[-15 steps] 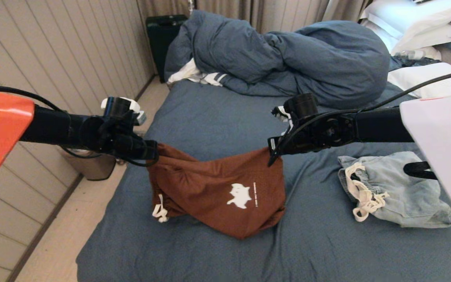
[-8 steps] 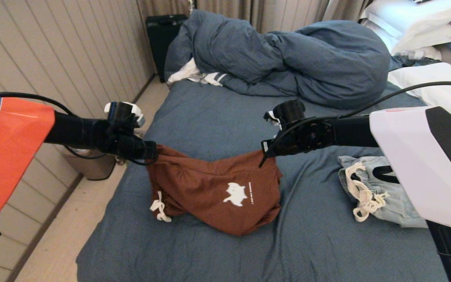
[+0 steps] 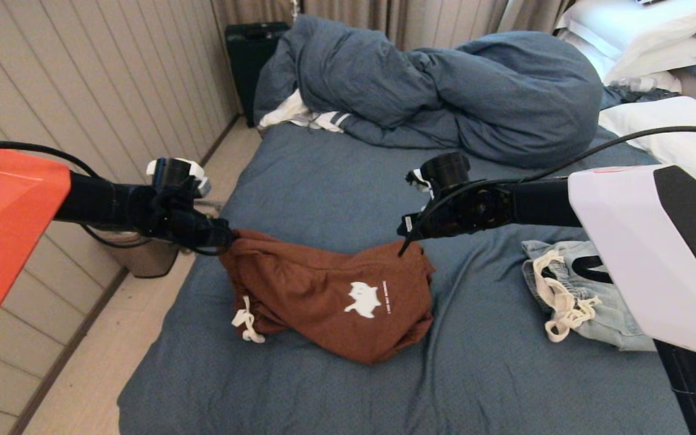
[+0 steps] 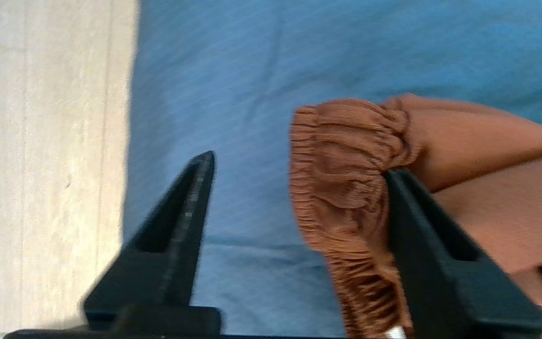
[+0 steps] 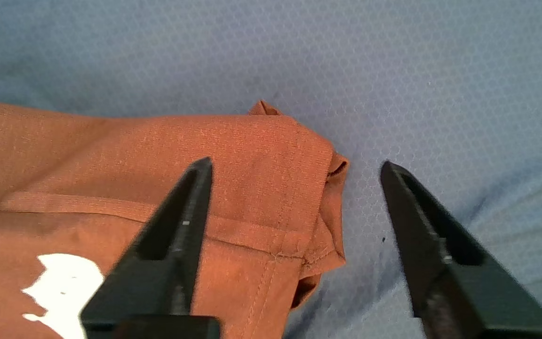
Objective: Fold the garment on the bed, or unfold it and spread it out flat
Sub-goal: Fold the brown shorts
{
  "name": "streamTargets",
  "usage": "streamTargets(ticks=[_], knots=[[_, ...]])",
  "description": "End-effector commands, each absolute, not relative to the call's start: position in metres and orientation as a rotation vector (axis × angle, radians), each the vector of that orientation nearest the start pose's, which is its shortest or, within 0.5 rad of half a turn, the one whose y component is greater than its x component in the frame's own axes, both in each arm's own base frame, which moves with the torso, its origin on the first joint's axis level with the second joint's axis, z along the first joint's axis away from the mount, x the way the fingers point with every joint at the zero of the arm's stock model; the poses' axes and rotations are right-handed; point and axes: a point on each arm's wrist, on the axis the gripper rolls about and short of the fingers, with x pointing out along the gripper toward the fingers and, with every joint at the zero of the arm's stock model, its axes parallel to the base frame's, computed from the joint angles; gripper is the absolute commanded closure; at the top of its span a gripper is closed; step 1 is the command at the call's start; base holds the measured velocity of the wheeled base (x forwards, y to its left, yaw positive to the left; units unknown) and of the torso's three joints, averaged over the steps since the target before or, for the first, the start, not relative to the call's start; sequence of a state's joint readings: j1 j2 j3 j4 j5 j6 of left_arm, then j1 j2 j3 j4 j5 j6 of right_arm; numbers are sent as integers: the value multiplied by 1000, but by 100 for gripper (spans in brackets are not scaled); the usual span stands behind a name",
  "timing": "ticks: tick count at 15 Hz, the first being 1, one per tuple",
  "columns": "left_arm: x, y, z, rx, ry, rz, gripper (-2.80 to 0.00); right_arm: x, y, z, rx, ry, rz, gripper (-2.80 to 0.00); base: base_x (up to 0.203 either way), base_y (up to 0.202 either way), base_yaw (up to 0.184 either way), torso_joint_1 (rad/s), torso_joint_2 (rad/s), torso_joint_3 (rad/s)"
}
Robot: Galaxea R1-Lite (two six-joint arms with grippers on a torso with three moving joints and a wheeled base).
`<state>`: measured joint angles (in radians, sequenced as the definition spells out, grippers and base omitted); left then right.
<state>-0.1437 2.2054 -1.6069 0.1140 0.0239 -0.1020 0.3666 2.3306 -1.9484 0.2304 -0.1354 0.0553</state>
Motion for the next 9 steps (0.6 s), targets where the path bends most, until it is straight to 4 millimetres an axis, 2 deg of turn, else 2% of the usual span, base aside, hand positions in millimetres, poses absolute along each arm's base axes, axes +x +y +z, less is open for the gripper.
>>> streamTargets(ticks=[1, 7, 9], knots=[[438, -56, 138, -43, 720, -62, -280, 442, 166, 177, -95, 587, 205, -280, 0, 0, 0, 0, 0, 0], [450, -63, 116, -21, 742, -76, -280, 425, 166, 195, -106, 568, 192, -280, 0, 0, 0, 0, 0, 0], [447, -62, 117, -24, 749, -75, -280, 418, 168, 195, -117, 583, 193, -280, 0, 0, 0, 0, 0, 0]])
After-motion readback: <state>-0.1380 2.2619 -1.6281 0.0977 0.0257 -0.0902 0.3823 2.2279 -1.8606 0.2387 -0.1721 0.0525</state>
